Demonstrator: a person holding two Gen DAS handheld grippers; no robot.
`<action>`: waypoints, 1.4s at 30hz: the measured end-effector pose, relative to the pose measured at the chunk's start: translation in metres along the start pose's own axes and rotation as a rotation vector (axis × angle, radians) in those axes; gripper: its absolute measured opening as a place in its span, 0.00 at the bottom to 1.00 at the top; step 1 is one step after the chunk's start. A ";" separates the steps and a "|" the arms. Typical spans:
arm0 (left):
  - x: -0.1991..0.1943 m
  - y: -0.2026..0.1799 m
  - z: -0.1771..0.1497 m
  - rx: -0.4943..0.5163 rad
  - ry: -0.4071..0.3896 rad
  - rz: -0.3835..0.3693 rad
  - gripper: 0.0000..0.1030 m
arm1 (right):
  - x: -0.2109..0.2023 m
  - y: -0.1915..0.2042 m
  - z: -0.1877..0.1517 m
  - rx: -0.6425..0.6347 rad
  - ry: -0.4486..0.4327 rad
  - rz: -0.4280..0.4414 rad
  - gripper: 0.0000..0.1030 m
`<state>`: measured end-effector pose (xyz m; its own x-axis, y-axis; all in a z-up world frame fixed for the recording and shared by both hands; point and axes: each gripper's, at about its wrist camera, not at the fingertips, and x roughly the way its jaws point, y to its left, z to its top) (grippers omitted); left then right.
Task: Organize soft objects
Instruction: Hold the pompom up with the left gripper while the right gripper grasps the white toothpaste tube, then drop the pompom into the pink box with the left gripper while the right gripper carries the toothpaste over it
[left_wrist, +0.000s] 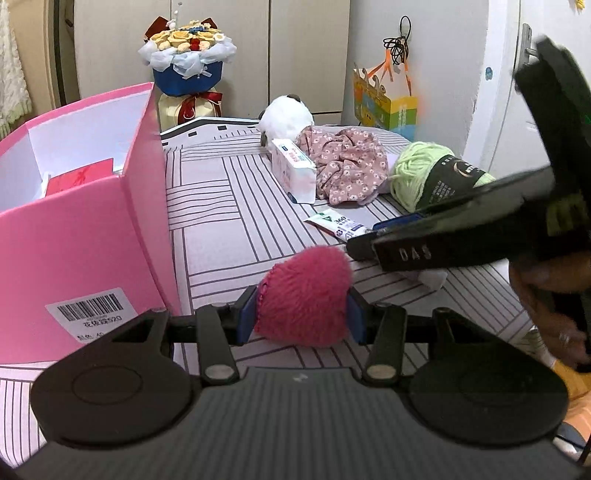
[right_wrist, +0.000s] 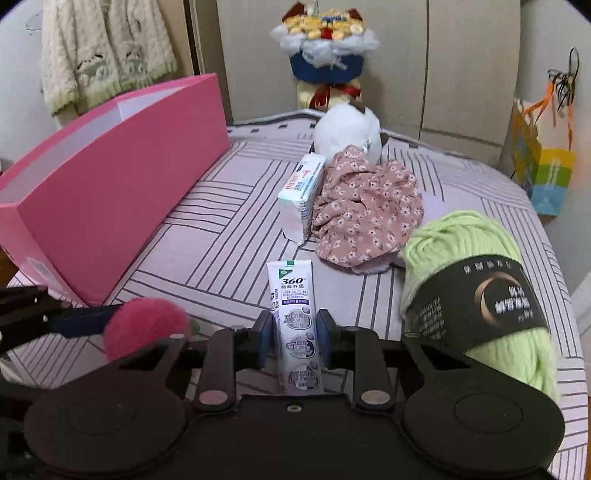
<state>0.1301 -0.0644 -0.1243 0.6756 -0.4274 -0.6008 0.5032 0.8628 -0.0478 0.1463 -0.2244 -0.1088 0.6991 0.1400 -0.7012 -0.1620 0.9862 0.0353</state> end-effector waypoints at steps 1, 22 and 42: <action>0.000 0.000 0.000 -0.001 0.000 0.000 0.46 | -0.001 0.000 -0.003 0.006 -0.018 0.001 0.29; -0.046 0.010 0.001 -0.065 0.016 0.030 0.46 | -0.051 0.011 -0.031 -0.018 -0.132 0.047 0.28; -0.136 0.058 0.026 -0.089 0.037 -0.058 0.46 | -0.139 0.072 0.002 -0.186 -0.261 0.210 0.28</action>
<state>0.0813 0.0370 -0.0245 0.6259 -0.4683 -0.6237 0.4898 0.8583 -0.1530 0.0383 -0.1724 -0.0074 0.7872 0.3785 -0.4868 -0.4271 0.9041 0.0123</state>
